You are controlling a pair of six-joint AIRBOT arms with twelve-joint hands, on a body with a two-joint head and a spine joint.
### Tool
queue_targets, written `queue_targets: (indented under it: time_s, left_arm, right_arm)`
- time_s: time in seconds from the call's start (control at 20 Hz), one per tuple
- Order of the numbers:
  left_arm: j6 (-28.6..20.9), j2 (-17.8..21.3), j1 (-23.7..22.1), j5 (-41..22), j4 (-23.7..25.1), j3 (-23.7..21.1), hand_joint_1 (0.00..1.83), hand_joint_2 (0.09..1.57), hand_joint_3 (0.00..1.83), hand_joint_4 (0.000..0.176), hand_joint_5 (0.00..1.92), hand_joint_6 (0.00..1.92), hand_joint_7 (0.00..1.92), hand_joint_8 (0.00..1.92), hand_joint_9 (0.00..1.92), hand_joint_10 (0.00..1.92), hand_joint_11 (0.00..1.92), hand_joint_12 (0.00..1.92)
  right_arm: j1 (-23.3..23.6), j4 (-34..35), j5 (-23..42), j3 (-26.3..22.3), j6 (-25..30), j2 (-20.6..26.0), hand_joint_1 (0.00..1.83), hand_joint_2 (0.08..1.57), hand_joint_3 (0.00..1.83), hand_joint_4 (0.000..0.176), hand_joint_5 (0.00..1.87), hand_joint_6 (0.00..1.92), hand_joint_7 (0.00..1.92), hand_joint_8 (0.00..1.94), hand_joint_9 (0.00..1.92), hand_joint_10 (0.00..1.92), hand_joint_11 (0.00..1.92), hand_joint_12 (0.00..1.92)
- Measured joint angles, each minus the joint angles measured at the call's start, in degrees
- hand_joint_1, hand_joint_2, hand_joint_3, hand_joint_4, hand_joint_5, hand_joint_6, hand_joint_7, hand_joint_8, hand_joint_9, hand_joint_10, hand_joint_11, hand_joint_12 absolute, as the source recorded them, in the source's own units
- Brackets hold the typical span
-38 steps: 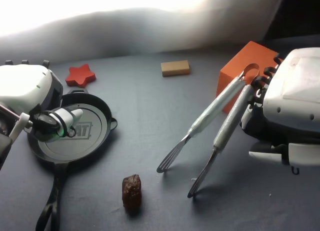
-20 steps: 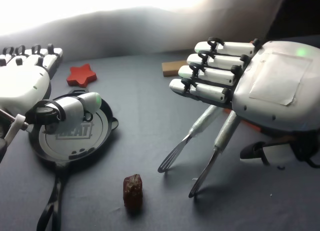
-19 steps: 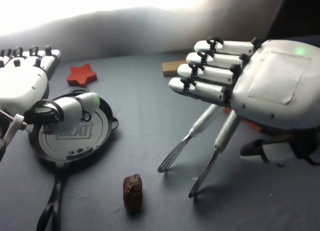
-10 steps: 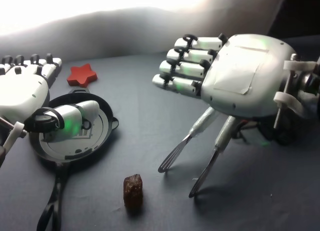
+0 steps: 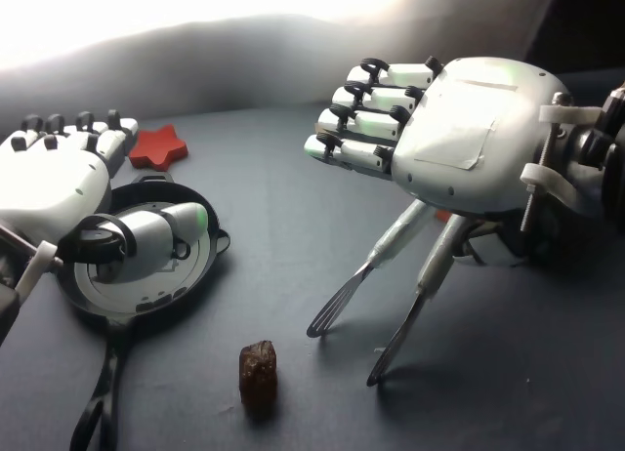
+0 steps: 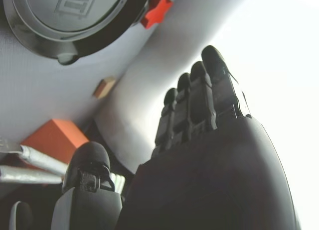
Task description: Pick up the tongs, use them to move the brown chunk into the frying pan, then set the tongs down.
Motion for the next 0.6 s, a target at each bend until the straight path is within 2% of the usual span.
queue_targets:
  time_s: [0.2, 0.35, 0.45, 0.55, 0.6]
  left_arm:
    - [0.02, 0.11, 0.00, 0.63, -0.22, 0.00, 0.00, 1.21, 0.00, 0.014, 0.11, 0.01, 0.14, 0.01, 0.14, 0.01, 0.00, 0.60]
    - [0.04, 0.11, 0.00, 0.59, -0.26, 0.02, 0.00, 1.22, 0.00, 0.011, 0.09, 0.00, 0.10, 0.00, 0.12, 0.00, 0.00, 0.53]
    - [0.07, 0.11, 0.00, 0.59, -0.31, 0.02, 0.00, 1.22, 0.00, 0.007, 0.11, 0.01, 0.11, 0.00, 0.13, 0.00, 0.00, 0.55]
    - [0.04, 0.11, 0.00, 0.59, -0.35, 0.02, 0.00, 1.22, 0.00, 0.006, 0.10, 0.00, 0.10, 0.00, 0.12, 0.00, 0.00, 0.59]
    - [0.04, 0.11, 0.00, 0.59, -0.35, 0.02, 0.00, 1.22, 0.00, 0.007, 0.09, 0.00, 0.10, 0.00, 0.11, 0.00, 0.00, 0.58]
  right_arm:
    - [0.00, -0.90, 2.91, 0.00, 0.00, -1.44, 1.06, 0.90, 0.00, 0.000, 0.00, 0.00, 0.00, 0.00, 0.00, 0.00, 0.00, 0.00]
    - [-0.13, -1.36, 4.31, 0.00, 0.00, -1.64, 1.06, 0.90, 0.00, 0.000, 0.00, 0.00, 0.00, 0.00, 0.00, 0.00, 0.00, 0.00]
    - [-0.98, -5.44, 4.22, -0.02, 1.01, -0.90, 1.09, 0.88, 0.00, 0.000, 0.00, 0.00, 0.00, 0.00, 0.00, 0.00, 0.00, 0.00]
    - [-1.27, -13.55, 1.70, -0.13, 6.47, 0.81, 1.10, 0.89, 0.00, 0.000, 0.00, 0.00, 0.00, 0.00, 0.00, 0.00, 0.00, 0.00]
    - [-0.85, -20.11, -1.33, 0.02, 12.37, 2.08, 1.09, 0.89, 0.00, 0.000, 0.00, 0.00, 0.00, 0.00, 0.00, 0.00, 0.00, 0.00]
